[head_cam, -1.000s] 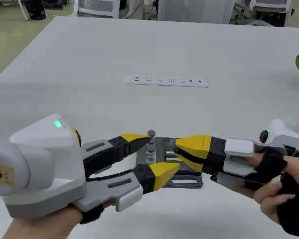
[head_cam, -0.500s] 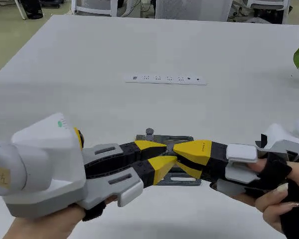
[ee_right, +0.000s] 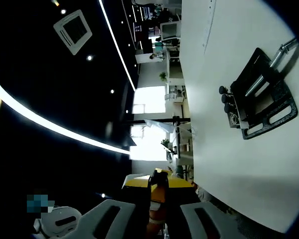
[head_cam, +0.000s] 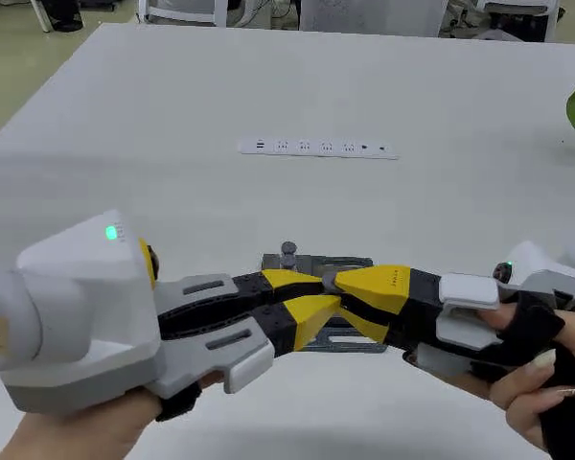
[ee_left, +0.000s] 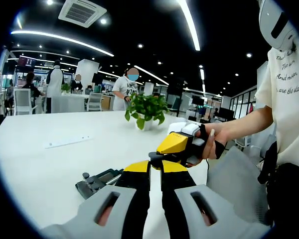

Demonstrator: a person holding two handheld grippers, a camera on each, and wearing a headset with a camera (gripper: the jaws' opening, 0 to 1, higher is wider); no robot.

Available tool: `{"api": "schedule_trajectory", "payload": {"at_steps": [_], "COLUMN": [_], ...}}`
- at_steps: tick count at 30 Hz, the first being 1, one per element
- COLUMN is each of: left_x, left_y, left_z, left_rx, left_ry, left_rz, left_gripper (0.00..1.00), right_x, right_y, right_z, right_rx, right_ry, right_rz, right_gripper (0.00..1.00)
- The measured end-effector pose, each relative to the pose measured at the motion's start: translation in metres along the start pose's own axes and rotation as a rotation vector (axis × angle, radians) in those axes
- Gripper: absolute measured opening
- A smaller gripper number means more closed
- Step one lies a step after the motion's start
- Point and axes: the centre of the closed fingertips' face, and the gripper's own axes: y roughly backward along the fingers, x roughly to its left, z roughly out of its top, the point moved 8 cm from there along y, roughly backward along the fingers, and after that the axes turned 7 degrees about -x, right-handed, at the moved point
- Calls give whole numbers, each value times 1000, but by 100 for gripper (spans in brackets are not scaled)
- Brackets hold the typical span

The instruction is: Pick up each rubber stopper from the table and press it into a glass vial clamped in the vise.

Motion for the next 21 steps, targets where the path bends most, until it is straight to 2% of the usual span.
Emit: {"api": "schedule_trajectory", "payload": {"at_steps": [5, 11, 14, 17, 21], "left_x": [-2, 0, -1, 0, 2], "left_y": [-1, -1, -2, -2, -3], "left_z": [0, -2, -3, -3, -4], "left_rx": [13, 10, 12, 14, 12], "left_ry": [-56, -46, -43, -43, -38], "left_rz": [6, 13, 15, 19, 25], "left_gripper": [2, 2, 2, 2, 2], "right_x": [-1, -1, -2, -4, -2], "right_y": [0, -1, 0, 2, 5], "right_z": [0, 0, 2, 5, 5], "right_rx": [-5, -5, -6, -19, -16], "right_ry": [-19, -2, 37, 118, 162], "right_rz": [-2, -4, -5, -10, -20], "right_gripper": [5, 5, 5, 6, 18]}}
